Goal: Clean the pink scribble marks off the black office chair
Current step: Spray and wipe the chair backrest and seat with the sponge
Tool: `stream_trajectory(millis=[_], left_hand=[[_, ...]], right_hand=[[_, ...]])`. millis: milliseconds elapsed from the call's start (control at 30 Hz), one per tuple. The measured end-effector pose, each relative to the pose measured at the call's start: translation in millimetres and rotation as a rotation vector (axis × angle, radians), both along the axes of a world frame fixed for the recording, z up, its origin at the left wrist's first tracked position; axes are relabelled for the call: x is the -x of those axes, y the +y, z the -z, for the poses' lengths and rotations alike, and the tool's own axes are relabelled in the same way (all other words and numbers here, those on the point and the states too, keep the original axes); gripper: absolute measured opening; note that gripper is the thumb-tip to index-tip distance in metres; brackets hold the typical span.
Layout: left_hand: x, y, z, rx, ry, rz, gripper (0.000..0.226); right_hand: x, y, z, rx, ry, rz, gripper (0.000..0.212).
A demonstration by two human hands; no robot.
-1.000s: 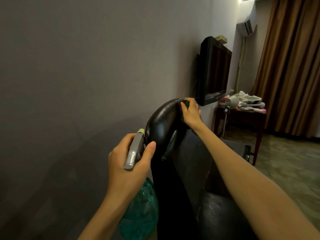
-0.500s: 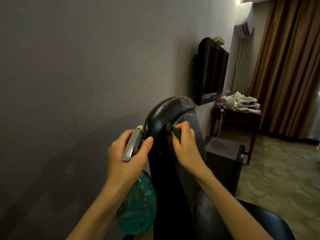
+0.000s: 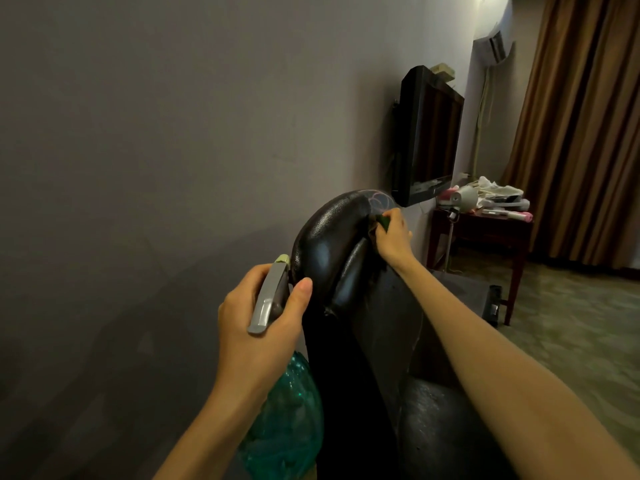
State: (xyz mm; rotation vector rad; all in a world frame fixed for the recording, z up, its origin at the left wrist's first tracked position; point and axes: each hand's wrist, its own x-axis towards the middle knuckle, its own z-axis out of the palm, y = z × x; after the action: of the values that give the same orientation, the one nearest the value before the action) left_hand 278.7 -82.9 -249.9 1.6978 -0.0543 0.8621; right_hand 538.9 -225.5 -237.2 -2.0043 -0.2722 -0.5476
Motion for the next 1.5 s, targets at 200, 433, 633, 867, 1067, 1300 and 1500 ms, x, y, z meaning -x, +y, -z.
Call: stream_trajectory(millis=[200,433,633,867,1067,1300,1500], left_hand=[[6.1,4.5,0.9,-0.014,-0.005,0.010,0.008],[13.2,-2.7,22.2,-0.028,-0.013,0.008,0.019],[5.9,-5.5,28.8,-0.006,0.015,0.031,0.025],[-2.5,-5.5,29.9,0.043,0.023,0.044,0.030],[-6.8,-3.9,28.5,-0.001,0.033,-0.017,0.009],[-2.4,-3.9,27.1,-0.007,0.027,-0.020,0.006],[-4.0,-1.2,30.0,0.009,0.020,-0.020,0.009]], right_hand=[[129.6,-5.9,36.9,-0.267,-0.227,-0.311,0.030],[205.5,9.4,81.6,-0.028,-0.417,-0.235,0.019],[164.1,17.9,65.0,-0.031,-0.493,-0.170,0.008],[44.5,4.9,42.7,-0.060,-0.145,-0.099,0.008],[22.3,-4.3,36.5,-0.008,-0.084,-0.040,0.006],[155.5,-8.3,75.6,-0.153,-0.436,-0.199,0.006],[184.0,10.0,103.7,0.000,-0.480,-0.183,0.011]])
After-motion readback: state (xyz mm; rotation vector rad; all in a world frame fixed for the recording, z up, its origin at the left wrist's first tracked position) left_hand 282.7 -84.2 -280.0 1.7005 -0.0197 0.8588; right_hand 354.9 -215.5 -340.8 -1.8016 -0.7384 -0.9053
